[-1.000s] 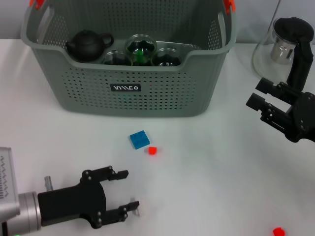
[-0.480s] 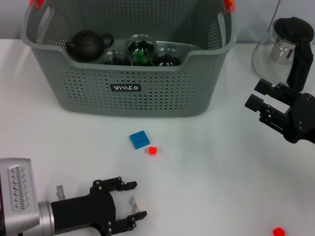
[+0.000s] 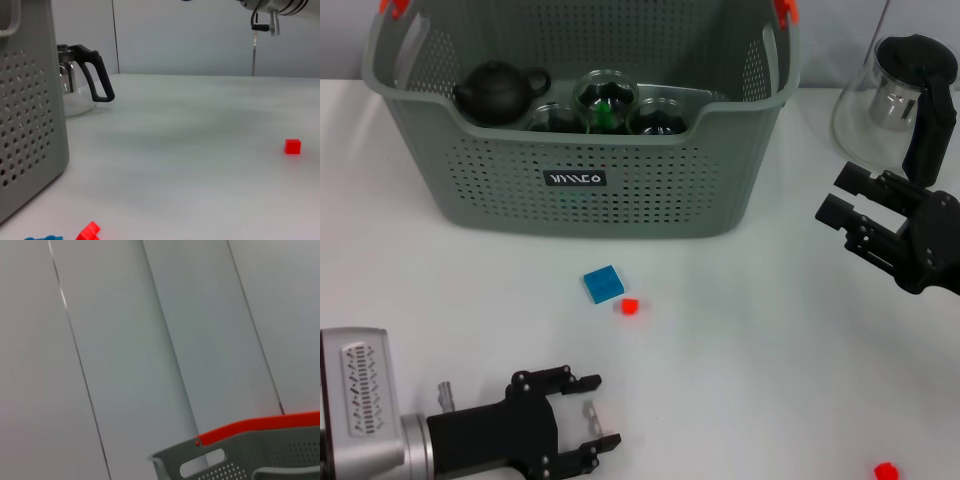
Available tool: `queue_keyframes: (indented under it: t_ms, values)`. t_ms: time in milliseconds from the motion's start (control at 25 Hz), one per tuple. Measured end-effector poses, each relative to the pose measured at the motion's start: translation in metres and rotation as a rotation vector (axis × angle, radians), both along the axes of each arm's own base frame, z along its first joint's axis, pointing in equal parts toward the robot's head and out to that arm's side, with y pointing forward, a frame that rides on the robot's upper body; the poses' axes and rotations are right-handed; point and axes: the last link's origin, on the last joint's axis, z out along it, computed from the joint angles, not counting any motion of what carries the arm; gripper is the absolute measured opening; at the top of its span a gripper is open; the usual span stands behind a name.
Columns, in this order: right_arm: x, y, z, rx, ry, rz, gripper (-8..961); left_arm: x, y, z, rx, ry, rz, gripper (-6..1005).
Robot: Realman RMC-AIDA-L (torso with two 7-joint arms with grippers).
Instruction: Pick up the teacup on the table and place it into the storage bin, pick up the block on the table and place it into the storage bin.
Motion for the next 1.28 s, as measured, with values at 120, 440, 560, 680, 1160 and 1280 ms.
queue_keyframes:
  t_ms: [120, 440, 560, 680, 1160, 1280]
  values:
    - [0.000, 0.000, -0.001, -0.002, 0.000, 0.001, 568, 0.000, -0.001, -0.002, -0.007, 0.006, -0.010, 627]
    - [0.000, 0.000, 0.000, -0.002, -0.001, 0.002, 564, 0.002, 0.003, 0.000, 0.010, -0.002, -0.015, 501]
    - [0.000, 0.000, 0.000, -0.001, -0.001, 0.002, 563, 0.003, 0.004, 0.002, 0.011, -0.008, -0.016, 453]
    - [0.000, 0.000, 0.001, 0.001, -0.001, 0.001, 561, 0.011, 0.007, 0.016, 0.022, -0.093, -0.020, 404]
    - [-0.002, 0.002, -0.002, -0.005, -0.004, 0.005, 555, 0.132, 0.116, 0.160, -0.043, -0.560, -0.053, 466]
    - [-0.003, 0.003, -0.003, -0.007, -0.005, 0.006, 554, 0.157, 0.168, 0.156, 0.022, -0.428, 0.008, 481]
